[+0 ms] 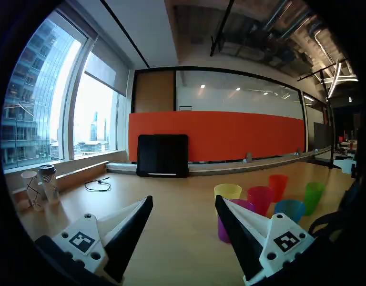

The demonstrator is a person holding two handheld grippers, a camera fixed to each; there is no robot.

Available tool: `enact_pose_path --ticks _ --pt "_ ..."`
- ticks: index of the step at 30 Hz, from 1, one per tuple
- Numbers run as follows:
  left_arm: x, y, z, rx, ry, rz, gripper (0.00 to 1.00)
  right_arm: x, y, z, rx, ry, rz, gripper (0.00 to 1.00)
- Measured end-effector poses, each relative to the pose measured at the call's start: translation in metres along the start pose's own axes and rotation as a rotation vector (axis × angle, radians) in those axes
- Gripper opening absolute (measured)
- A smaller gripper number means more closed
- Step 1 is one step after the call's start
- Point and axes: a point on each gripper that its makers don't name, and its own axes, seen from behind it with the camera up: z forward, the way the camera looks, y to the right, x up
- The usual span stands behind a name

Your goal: Pour water

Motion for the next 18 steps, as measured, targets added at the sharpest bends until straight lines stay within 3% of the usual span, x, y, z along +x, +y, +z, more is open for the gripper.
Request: enact_pose_path --ticks 18 --pt "0.0010 0.0002 0.0011 0.001 0.001 -0.002 0.97 -0.0001 -0.0015 0.0009 0.000 0.000 0.000 1.00"
